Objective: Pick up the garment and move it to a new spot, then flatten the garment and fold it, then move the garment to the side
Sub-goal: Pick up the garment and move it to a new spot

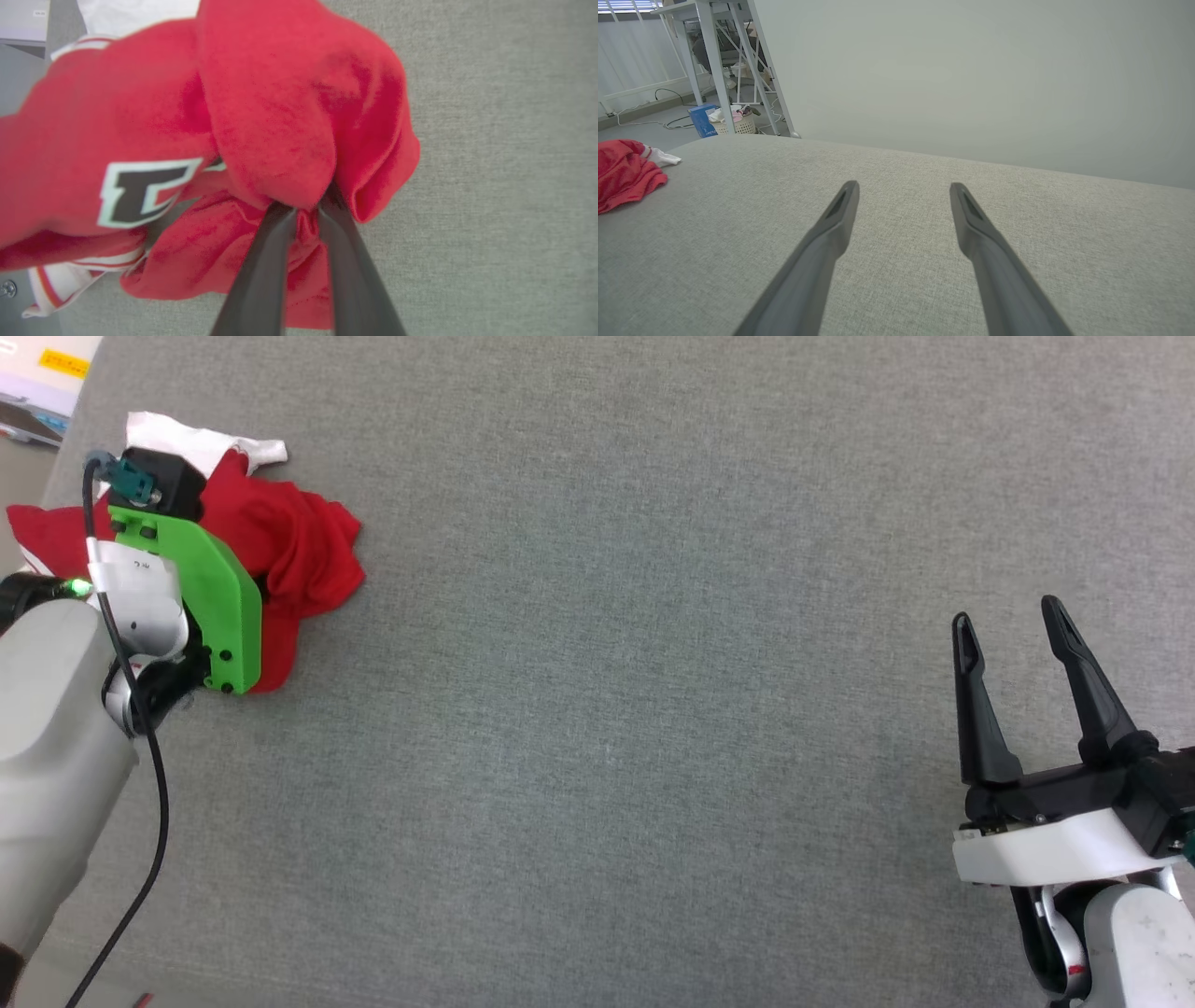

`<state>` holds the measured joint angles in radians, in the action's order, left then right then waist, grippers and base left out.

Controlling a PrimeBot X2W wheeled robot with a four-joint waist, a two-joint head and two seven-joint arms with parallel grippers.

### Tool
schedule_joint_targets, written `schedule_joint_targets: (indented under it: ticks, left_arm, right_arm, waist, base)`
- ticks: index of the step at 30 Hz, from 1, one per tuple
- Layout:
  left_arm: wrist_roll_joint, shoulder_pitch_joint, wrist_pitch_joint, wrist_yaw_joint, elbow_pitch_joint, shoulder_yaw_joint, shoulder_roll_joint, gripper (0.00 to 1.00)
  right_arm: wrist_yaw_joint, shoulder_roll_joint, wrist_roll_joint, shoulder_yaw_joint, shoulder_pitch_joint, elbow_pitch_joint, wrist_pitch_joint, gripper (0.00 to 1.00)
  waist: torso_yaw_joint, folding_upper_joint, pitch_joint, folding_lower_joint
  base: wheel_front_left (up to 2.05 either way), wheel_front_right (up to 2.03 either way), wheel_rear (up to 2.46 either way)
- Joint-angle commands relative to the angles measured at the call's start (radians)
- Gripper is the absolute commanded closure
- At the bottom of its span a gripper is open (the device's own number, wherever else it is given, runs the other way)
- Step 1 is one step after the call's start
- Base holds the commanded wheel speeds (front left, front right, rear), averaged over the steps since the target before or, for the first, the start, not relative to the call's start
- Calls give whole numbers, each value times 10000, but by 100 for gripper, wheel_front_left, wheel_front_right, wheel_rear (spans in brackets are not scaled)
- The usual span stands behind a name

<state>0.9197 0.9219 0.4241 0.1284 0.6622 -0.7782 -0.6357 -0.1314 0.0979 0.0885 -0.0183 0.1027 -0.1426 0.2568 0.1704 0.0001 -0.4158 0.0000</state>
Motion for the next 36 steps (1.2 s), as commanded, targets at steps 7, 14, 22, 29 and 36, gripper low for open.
schedule_joint_targets:
  ticks: [7,14,22,29,36]
  left_arm:
    - [-365,1147,-1276,23,-1321,-925,-683,100]
    - [-692,1977,-1742,23,-2774,-1810,-769,100]
    - [-918,2650,-1910,23,-3857,-2587,76,100]
    - [-1114,2813,-2082,23,-4335,-3588,1045,100]
    - [-1045,2154,-2332,23,-4296,-4773,2408,100]
  right_arm:
    - [7,-260,209,109,-447,160,49,0]
    - [7,-422,330,132,-698,161,49,0]
    - [7,-471,593,291,-725,153,49,0]
    - [7,-474,991,469,-840,190,49,0]
    - [7,-475,1231,684,-1002,191,49,0]
  waist:
    - [94,-1,1320,0]
    - [-327,-1,1819,0]
    - [-1317,-1,1879,0]
    - [-2255,-1,1890,0]
    - [-2663,-1,1772,0]
  base:
    - [0,0,0]
    - [0,0,0]
    - [0,0,0]
    - [0,0,0]
    - [0,0,0]
